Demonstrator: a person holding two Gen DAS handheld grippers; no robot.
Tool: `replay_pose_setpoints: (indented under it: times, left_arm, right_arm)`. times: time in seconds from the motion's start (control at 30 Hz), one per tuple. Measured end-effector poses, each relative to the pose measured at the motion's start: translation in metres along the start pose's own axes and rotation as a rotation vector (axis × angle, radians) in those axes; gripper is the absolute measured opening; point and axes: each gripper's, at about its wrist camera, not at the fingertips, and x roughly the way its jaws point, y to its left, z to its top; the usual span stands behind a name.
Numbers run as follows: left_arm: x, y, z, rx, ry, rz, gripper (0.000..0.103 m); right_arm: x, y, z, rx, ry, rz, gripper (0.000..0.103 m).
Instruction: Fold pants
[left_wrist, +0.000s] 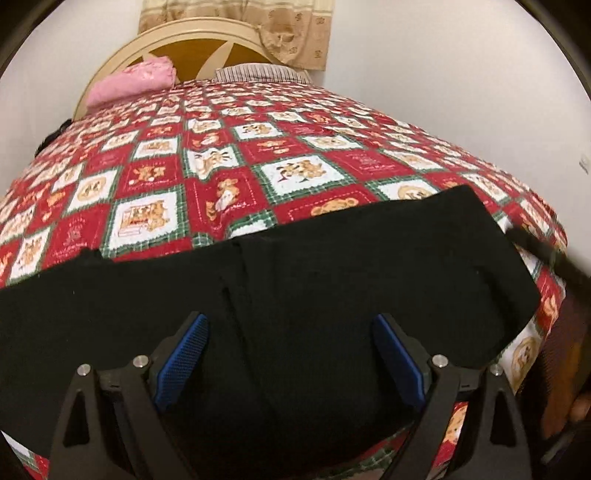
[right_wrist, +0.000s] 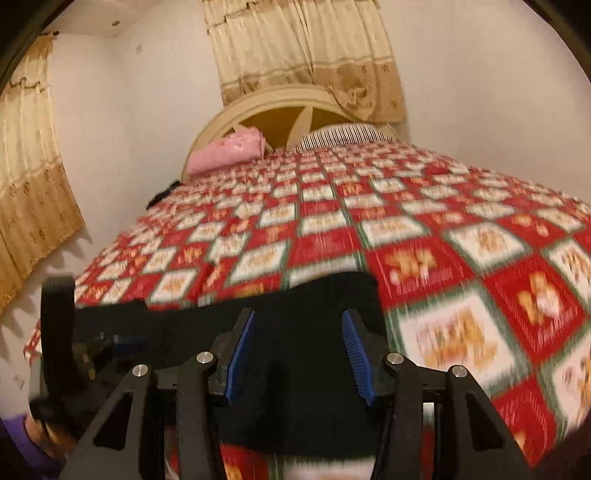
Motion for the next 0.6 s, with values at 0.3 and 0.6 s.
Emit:
replay_pose_setpoints:
  times: [0.3, 0.6]
  left_arm:
    - [-0.014, 0.007, -0.007, 0.024, -0.008, 0.084, 0.094]
    - [-0.039, 0.06, -0.017, -0.076, -0.042, 0.187, 0.094]
  right_arm:
    - [0.005, 0.03, -0.009, -0.037, 0.014, -0.047, 0.062]
    - [0.019, 0.097, -0.013, -0.005, 0.03, 0.117, 0.062]
